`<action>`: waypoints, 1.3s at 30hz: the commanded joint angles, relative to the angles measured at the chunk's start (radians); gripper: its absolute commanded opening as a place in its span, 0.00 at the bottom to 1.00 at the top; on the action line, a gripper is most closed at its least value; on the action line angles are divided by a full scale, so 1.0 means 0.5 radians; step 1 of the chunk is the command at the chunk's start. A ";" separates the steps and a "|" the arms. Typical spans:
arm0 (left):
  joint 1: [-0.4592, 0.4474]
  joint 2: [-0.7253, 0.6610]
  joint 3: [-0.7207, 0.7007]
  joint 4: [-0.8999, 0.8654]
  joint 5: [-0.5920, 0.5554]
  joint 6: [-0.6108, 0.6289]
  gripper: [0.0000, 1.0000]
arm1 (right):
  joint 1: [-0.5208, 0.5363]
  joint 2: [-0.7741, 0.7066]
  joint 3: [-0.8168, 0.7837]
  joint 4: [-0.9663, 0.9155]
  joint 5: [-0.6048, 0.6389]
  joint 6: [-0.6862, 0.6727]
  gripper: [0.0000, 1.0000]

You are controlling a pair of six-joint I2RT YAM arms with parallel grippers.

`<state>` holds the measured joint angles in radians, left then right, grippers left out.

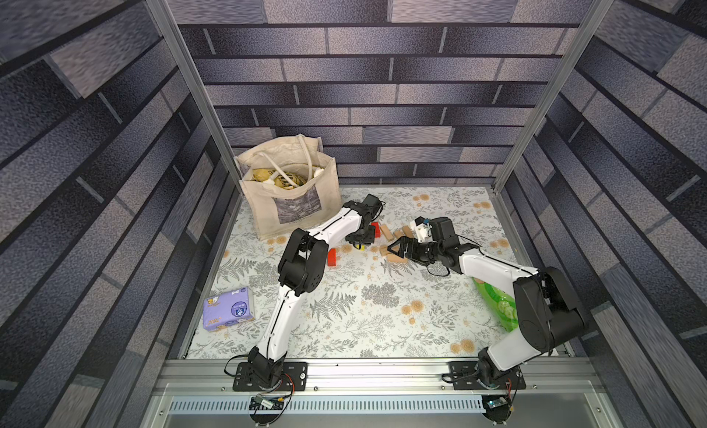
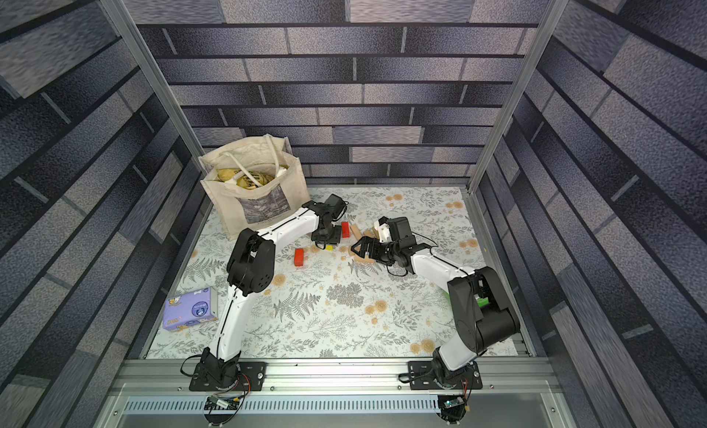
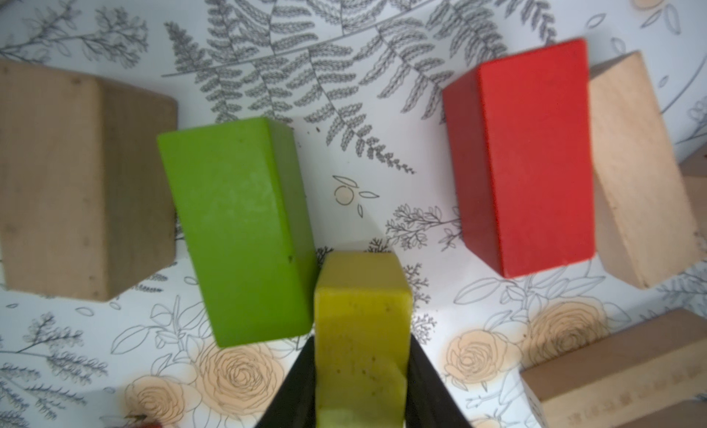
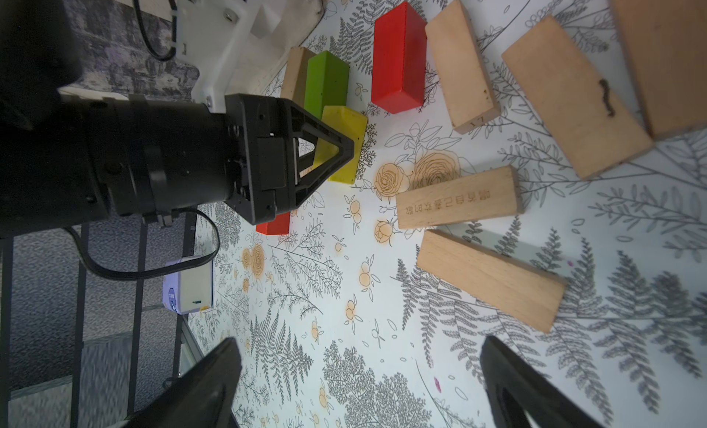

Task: Assemble the letter k with building blocks
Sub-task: Pick up the building block from the center of the board.

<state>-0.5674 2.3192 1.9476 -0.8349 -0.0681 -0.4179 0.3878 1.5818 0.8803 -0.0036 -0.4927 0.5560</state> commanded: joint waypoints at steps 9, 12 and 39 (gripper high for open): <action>-0.039 -0.075 0.031 -0.057 -0.019 0.017 0.30 | -0.015 -0.043 -0.037 0.007 -0.013 0.003 1.00; -0.046 -0.135 0.002 -0.058 -0.027 0.003 0.30 | -0.015 -0.049 -0.057 0.023 -0.016 0.016 1.00; -0.099 -1.258 -1.357 0.183 -0.203 -0.384 0.32 | 0.338 -0.230 -0.256 0.158 0.154 0.388 1.00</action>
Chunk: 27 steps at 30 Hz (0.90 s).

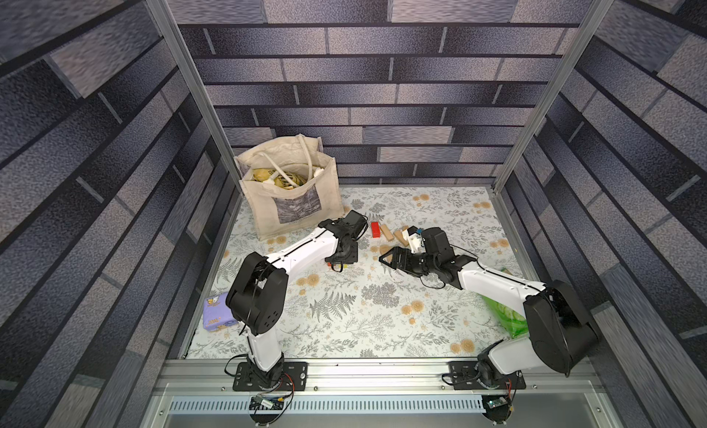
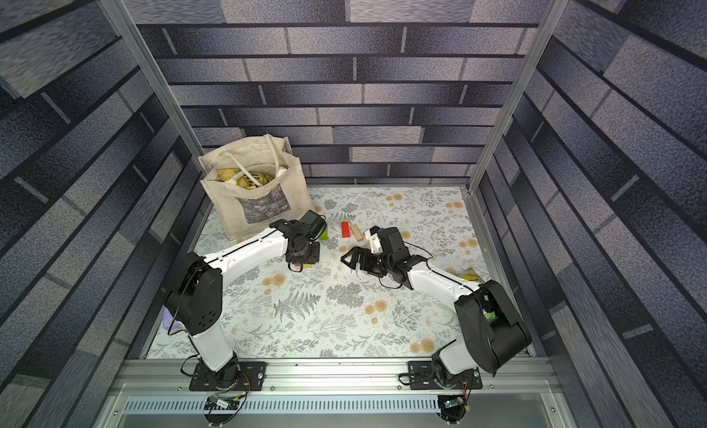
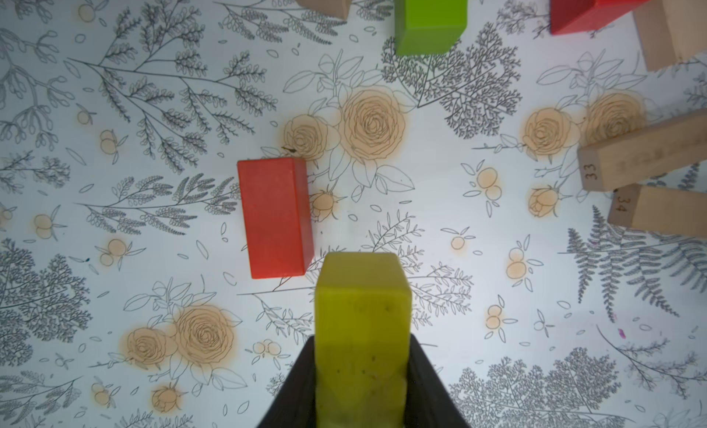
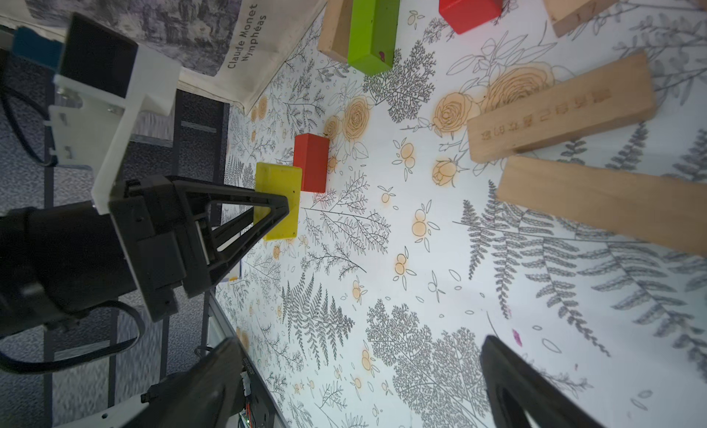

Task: Assemble the letter k with building blocks
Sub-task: Pick up the building block from the center of the board, then assemble the building block at the center of the board.

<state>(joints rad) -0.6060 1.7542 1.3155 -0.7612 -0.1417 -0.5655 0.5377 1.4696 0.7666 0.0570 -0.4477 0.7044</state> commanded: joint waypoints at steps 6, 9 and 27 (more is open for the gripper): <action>-0.025 -0.254 -0.306 0.103 -0.026 -0.114 0.32 | 0.167 0.030 0.005 0.071 0.124 0.116 1.00; -0.030 -0.294 -0.371 0.128 -0.028 -0.115 0.32 | 0.213 0.041 -0.004 0.097 0.146 0.124 1.00; 0.086 -0.231 -0.450 0.215 0.054 0.073 0.33 | 0.232 0.081 -0.051 0.230 0.116 0.256 1.00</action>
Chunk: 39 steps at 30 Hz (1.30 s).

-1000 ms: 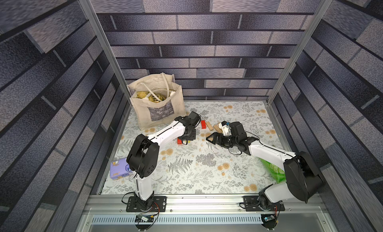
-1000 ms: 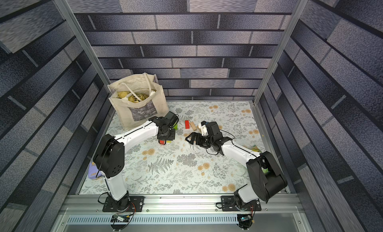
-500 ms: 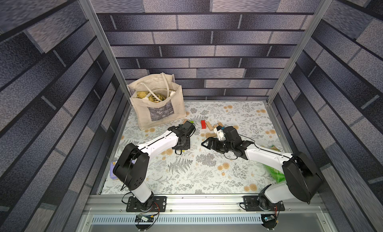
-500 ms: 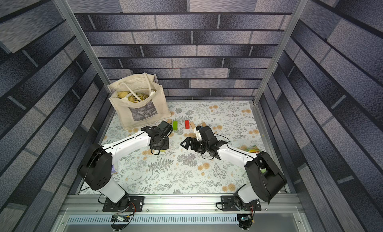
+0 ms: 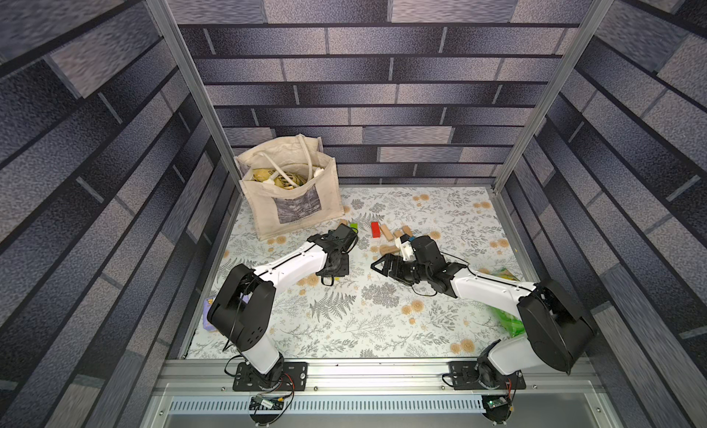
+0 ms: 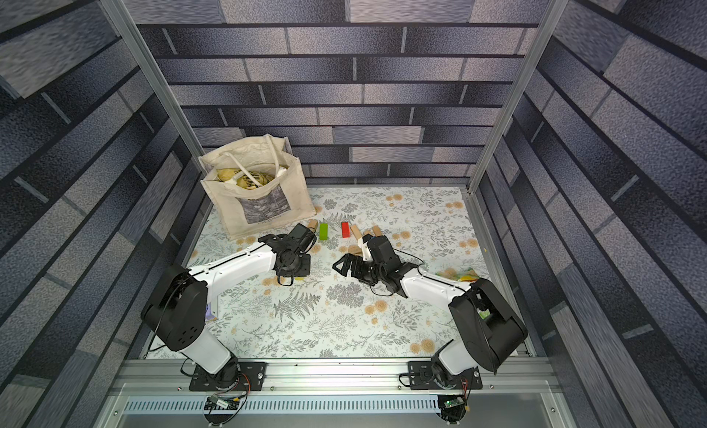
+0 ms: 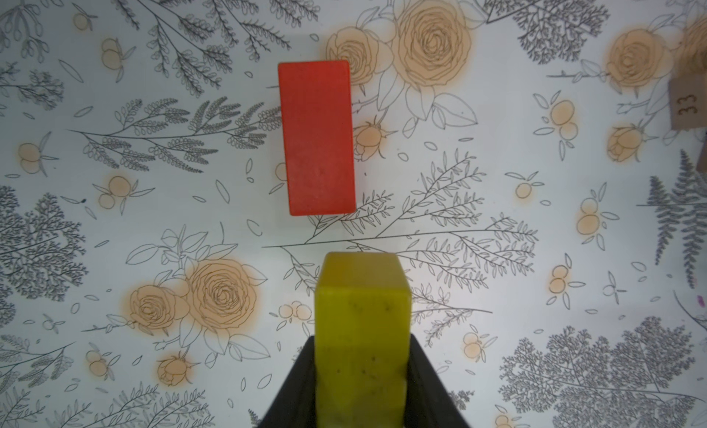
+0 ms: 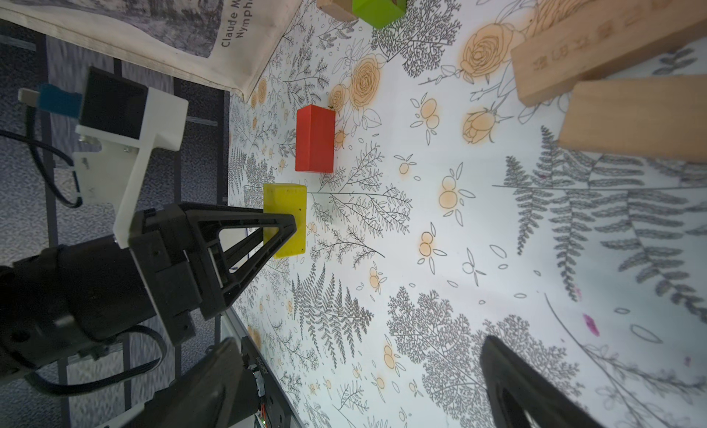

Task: Assemble the letter k with building blocks
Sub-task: Assemble the building block at the center of the board.

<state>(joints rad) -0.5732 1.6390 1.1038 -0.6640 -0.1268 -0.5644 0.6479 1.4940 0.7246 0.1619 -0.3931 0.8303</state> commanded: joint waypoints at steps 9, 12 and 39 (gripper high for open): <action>0.066 0.071 -0.056 0.078 0.051 0.083 0.34 | 0.010 0.081 0.056 0.040 0.003 0.018 1.00; 0.079 0.105 -0.071 0.103 0.063 0.081 0.35 | 0.011 0.085 0.057 0.037 0.001 0.015 1.00; 0.143 0.242 -0.063 0.165 0.076 0.063 0.37 | 0.011 0.132 0.068 0.038 -0.004 0.014 1.00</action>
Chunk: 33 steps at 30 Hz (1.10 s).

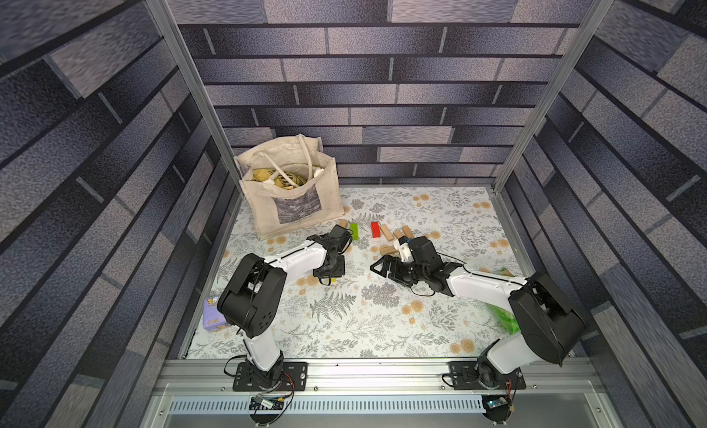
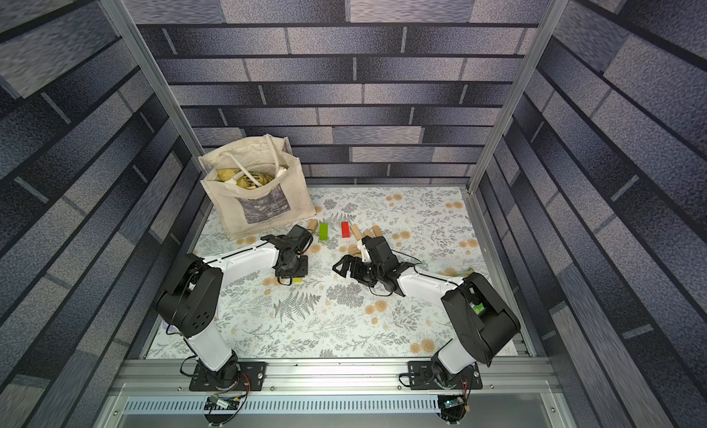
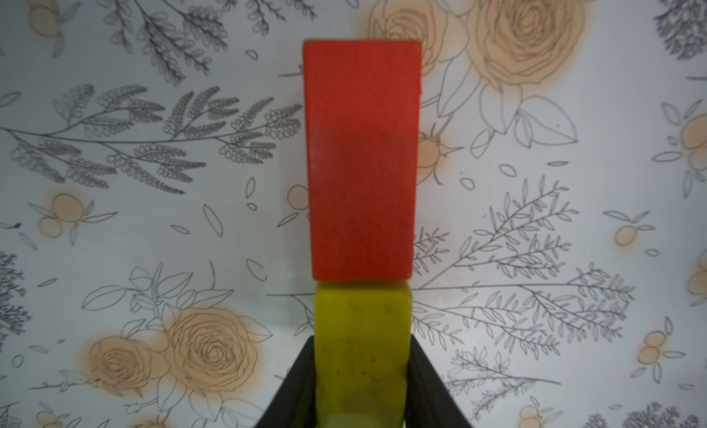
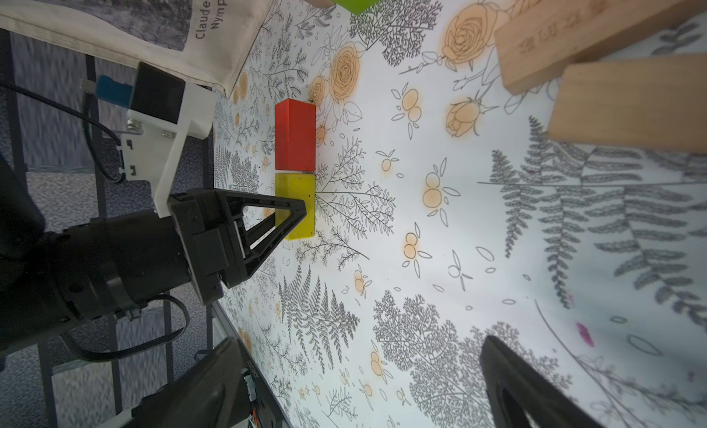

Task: Assemble the letter k with building blocks
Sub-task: Assemble the building block at the center of the board.

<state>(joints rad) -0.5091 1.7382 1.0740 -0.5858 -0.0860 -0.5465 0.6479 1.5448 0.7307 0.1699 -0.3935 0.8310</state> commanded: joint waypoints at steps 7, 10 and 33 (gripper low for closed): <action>0.030 0.064 -0.003 0.017 -0.003 0.038 0.36 | 0.011 0.040 0.056 0.025 -0.007 0.012 1.00; 0.036 0.073 0.010 0.012 -0.006 0.044 0.36 | 0.011 0.034 0.048 0.025 -0.005 0.013 1.00; 0.036 0.116 0.072 0.009 0.006 0.079 0.49 | 0.011 0.083 0.013 0.113 -0.015 0.010 1.00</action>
<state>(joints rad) -0.4957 1.7855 1.0893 -0.5743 -0.0822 -0.5270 0.6479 1.5719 0.7338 0.1928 -0.3939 0.8310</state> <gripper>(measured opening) 0.491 0.999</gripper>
